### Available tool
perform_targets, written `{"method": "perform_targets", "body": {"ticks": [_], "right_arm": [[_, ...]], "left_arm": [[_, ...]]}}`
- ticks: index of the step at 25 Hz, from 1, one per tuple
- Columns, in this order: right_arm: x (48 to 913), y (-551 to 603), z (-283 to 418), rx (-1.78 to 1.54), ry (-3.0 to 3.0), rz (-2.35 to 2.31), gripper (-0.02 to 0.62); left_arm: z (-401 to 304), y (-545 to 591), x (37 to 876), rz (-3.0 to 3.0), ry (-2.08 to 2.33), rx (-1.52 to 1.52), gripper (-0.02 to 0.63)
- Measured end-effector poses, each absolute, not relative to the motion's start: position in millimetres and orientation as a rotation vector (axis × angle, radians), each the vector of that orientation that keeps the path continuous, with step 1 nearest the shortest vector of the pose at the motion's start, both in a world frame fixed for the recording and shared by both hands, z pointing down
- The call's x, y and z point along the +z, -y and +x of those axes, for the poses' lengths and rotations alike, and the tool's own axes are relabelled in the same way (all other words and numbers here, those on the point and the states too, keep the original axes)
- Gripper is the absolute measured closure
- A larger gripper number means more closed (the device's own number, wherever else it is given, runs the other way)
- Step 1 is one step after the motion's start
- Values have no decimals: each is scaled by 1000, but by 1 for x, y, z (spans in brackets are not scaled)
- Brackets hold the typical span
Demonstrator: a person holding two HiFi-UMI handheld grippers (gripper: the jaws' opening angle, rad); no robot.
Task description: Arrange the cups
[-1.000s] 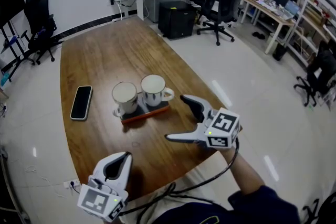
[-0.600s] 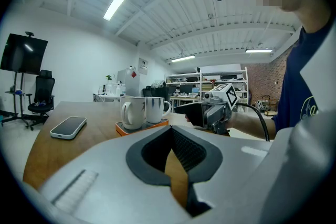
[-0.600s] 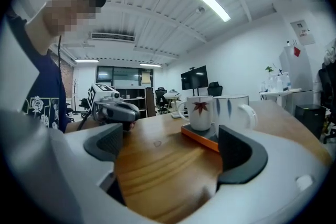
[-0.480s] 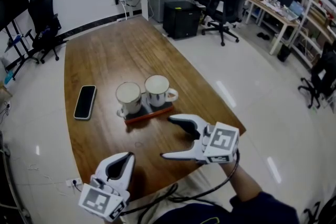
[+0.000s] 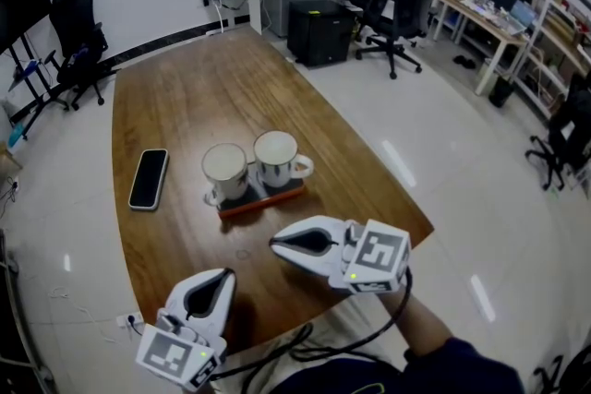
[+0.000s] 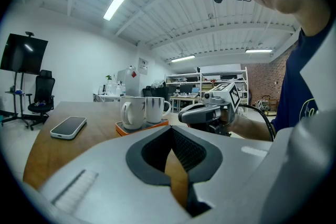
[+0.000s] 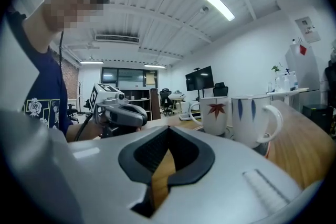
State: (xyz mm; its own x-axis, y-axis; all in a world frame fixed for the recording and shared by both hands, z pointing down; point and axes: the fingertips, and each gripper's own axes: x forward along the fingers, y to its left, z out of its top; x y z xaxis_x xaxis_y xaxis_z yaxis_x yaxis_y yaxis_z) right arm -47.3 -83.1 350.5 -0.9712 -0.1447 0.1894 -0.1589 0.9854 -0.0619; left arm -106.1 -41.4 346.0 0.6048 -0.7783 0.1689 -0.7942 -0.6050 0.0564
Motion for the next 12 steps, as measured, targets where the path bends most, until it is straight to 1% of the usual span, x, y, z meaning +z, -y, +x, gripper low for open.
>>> {"method": "perform_targets", "body": {"ticks": [12], "right_arm": [[349, 74, -56, 103, 2952, 145, 588]], "left_arm": [[-105, 41, 345, 2700, 1329, 187, 604]]}}
